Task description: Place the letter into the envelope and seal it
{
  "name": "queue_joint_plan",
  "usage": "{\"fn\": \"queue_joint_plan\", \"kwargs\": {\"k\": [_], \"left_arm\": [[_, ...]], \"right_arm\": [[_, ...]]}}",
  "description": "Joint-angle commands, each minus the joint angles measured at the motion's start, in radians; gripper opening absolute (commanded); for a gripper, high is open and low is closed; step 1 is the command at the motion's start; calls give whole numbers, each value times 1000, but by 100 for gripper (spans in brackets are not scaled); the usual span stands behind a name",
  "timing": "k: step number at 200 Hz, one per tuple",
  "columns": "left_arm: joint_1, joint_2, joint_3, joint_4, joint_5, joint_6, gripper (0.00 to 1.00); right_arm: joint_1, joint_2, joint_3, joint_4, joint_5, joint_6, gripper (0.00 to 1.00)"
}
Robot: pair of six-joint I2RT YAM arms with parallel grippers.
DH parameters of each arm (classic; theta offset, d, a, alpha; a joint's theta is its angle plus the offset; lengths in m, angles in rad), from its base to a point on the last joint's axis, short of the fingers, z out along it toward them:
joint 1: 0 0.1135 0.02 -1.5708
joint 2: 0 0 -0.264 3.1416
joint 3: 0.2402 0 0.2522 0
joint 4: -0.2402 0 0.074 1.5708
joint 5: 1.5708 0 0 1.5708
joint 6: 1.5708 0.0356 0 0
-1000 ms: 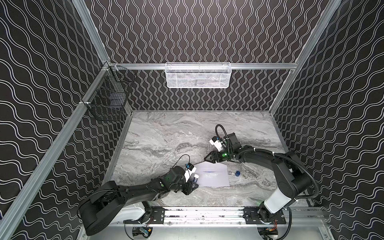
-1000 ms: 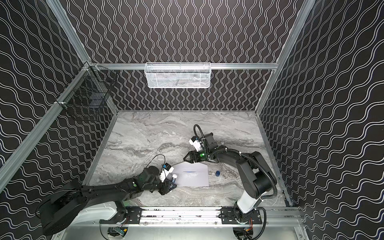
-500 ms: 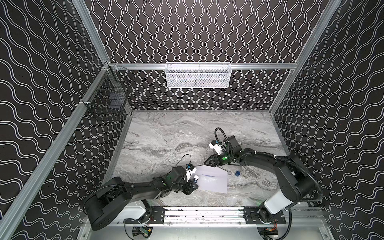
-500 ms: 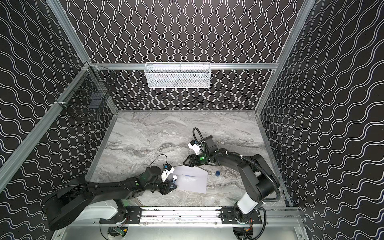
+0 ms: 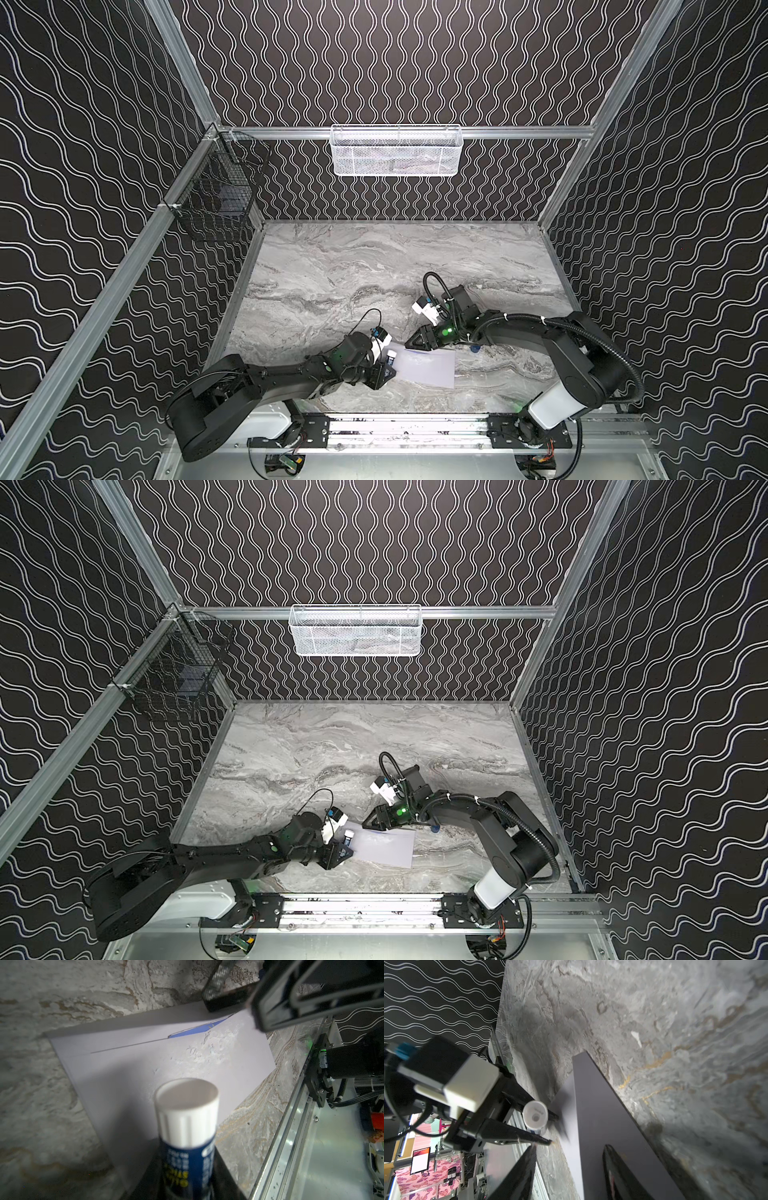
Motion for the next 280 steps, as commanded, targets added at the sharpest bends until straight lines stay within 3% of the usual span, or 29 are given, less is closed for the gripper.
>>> {"fn": "queue_joint_plan", "kwargs": {"k": [1,96,137,195,233,280], "left_arm": [[2,0,0,-11,-17,-5,0],[2,1,-5,-9,-19,-5,0],[2,6,-7,-7,-24,-7,0],[2,-4,-8,-16,-27,-8,0],[2,-3,-6,-17,-28,-9,0],[2,1,-6,-19,-30,-11,0]], "right_arm": [[11,19,-25,85,-18,42,53],[20,71,-114,182,25,55,41],[18,-28,-74,140,56,-8,37],[38,-37,-157,237,107,11,14],[59,22,-217,305,125,39,9],[137,1,-266,297,294,13,2]]}}
